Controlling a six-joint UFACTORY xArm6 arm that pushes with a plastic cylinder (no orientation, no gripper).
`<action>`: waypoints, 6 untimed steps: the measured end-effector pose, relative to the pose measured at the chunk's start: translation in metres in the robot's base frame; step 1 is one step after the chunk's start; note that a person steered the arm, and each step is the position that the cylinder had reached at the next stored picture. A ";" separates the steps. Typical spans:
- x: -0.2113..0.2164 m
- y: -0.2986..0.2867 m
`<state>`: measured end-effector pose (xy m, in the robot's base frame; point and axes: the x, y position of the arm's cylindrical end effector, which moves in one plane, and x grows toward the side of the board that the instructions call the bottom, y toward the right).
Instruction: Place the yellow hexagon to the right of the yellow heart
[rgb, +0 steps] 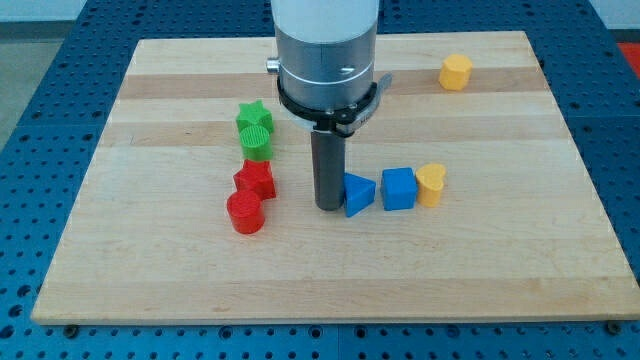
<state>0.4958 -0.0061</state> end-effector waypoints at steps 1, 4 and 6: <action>0.000 0.010; -0.057 -0.012; -0.248 0.072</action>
<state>0.2473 0.0663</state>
